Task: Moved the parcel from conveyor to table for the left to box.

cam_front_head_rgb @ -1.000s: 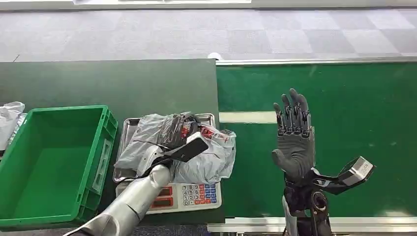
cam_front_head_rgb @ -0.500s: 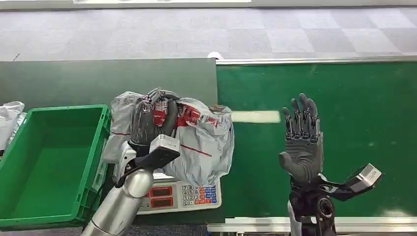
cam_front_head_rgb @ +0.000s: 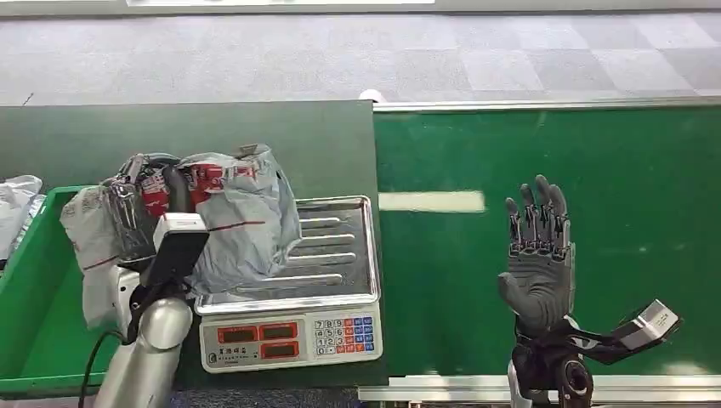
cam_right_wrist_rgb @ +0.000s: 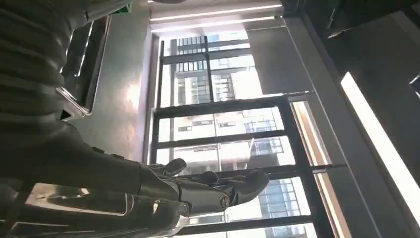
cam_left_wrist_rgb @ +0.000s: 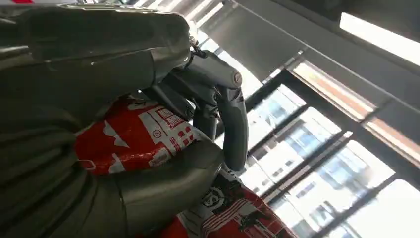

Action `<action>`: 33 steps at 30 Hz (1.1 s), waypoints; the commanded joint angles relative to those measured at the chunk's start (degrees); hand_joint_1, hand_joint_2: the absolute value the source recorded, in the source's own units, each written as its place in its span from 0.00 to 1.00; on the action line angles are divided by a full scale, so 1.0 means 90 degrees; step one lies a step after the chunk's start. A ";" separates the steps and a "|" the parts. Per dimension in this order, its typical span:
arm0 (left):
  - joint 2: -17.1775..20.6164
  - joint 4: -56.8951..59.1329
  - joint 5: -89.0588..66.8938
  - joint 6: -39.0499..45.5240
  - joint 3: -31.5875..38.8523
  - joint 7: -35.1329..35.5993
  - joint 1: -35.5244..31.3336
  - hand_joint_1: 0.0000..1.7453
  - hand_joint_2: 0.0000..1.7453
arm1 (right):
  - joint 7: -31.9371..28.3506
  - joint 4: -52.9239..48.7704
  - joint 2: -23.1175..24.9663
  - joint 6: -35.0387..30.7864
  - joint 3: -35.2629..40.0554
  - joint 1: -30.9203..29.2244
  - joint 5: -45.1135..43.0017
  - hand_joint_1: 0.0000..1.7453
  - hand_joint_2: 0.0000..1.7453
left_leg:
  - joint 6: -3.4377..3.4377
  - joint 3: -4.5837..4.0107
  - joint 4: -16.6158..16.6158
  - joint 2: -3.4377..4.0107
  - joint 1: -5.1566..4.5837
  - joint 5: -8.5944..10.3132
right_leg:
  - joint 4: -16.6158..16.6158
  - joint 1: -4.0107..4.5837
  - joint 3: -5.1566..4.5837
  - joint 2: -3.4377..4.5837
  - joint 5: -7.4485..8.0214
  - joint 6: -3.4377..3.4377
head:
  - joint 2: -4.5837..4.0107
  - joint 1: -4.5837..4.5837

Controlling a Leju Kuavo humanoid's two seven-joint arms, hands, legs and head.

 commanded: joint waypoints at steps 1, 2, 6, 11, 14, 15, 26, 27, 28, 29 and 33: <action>0.0463 0.2229 -0.0573 0.0371 0.2498 0.0031 -0.0321 1.00 1.00 | -0.0155 0.0055 0.0051 -0.0290 -0.0076 0.0341 0.0384 0.00 1.00 | -0.0001 0.0024 -0.0017 0.0009 -0.0003 0.0003 | -0.0011 -0.0003 0.0018 0.0011 0.0004 -0.0004 | 0.0000 0.0000; 0.0489 0.2308 -0.0512 0.0412 0.2623 0.0033 -0.0303 1.00 1.00 | -0.0183 0.0084 0.0033 -0.0298 -0.0022 0.0337 0.0420 0.00 1.00 | 0.0000 0.0020 -0.0014 0.0013 -0.0004 0.0001 | -0.0007 -0.0003 0.0012 0.0015 0.0003 -0.0003 | 0.0000 -0.0002; 0.0556 0.2546 -0.0478 0.0592 0.2922 -0.0037 -0.0296 1.00 1.00 | -0.0204 0.0148 0.0005 -0.0379 0.0089 0.0272 0.0443 0.00 1.00 | 0.0000 0.0011 -0.0008 0.0024 -0.0004 0.0000 | -0.0003 -0.0004 0.0006 0.0014 0.0001 -0.0002 | 0.0000 0.0000; 0.0468 0.2539 -0.0219 0.0954 0.3097 -0.0240 -0.0370 1.00 1.00 | -0.0166 0.0105 0.0042 -0.0427 0.0041 0.0282 0.0409 0.00 1.00 | -0.0001 0.0007 -0.0008 0.0011 -0.0002 0.0003 | -0.0005 -0.0002 0.0004 0.0004 0.0002 -0.0003 | 0.0000 0.0000; 0.0290 0.2450 0.0410 0.1127 0.3329 -0.1097 -0.0493 1.00 1.00 | -0.0127 0.0120 0.0086 -0.0476 0.0053 0.0286 0.0437 0.00 1.00 | 0.0000 0.0002 -0.0004 0.0010 0.0000 0.0003 | -0.0003 0.0001 0.0002 0.0001 0.0002 -0.0002 | 0.0000 0.0000; 0.0194 0.2335 0.0566 0.1127 0.3445 -0.1410 -0.0524 1.00 1.00 | -0.0129 0.0140 0.0077 -0.0508 0.0078 0.0282 0.0463 0.00 1.00 | 0.0000 0.0000 -0.0003 0.0009 0.0000 0.0002 | -0.0002 0.0000 0.0001 0.0000 0.0001 -0.0002 | 0.0000 0.0000; 0.0110 0.1592 0.2797 0.0665 0.2742 -0.2286 -0.0271 0.00 1.00 | -0.0221 0.0336 -0.0032 -0.0595 0.0149 0.0261 0.0514 0.00 1.00 | 0.0001 -0.0001 -0.0002 0.0003 0.0002 0.0002 | -0.0006 0.0003 0.0003 -0.0004 0.0001 -0.0001 | 0.0000 0.0000; 0.0082 0.1336 0.3019 0.0597 0.2685 -0.2386 -0.0143 0.00 1.00 | -0.0243 0.0410 -0.0056 -0.0606 0.0162 0.0229 0.0517 0.00 1.00 | 0.0001 -0.0001 -0.0001 0.0007 0.0001 0.0000 | -0.0004 0.0002 0.0002 0.0000 0.0001 -0.0001 | 0.0000 0.0000; 0.0082 0.1336 0.3019 0.0597 0.2685 -0.2386 -0.0143 0.00 1.00 | -0.0243 0.0410 -0.0056 -0.0606 0.0162 0.0229 0.0517 0.00 1.00 | 0.0002 0.0003 -0.0005 0.0008 0.0002 0.0001 | -0.0009 0.0003 0.0006 0.0001 0.0003 -0.0001 | 0.0000 0.0000; 0.0082 0.1336 0.3019 0.0597 0.2685 -0.2386 -0.0143 0.00 1.00 | -0.0243 0.0410 -0.0056 -0.0606 0.0162 0.0229 0.0517 0.00 1.00 | 0.0002 0.0005 -0.0005 0.0010 0.0001 0.0001 | -0.0008 0.0002 0.0007 0.0003 0.0002 -0.0001 | 0.0000 0.0000; -0.0061 0.0460 0.3950 0.0132 0.2447 -0.2972 0.0215 0.00 1.00 | -0.0283 0.0555 -0.0140 -0.0620 0.0230 0.0144 0.0492 0.00 1.00 | 0.0003 0.0005 -0.0006 0.0015 0.0001 0.0001 | -0.0010 0.0001 0.0007 0.0008 0.0005 -0.0001 | 0.0000 0.0000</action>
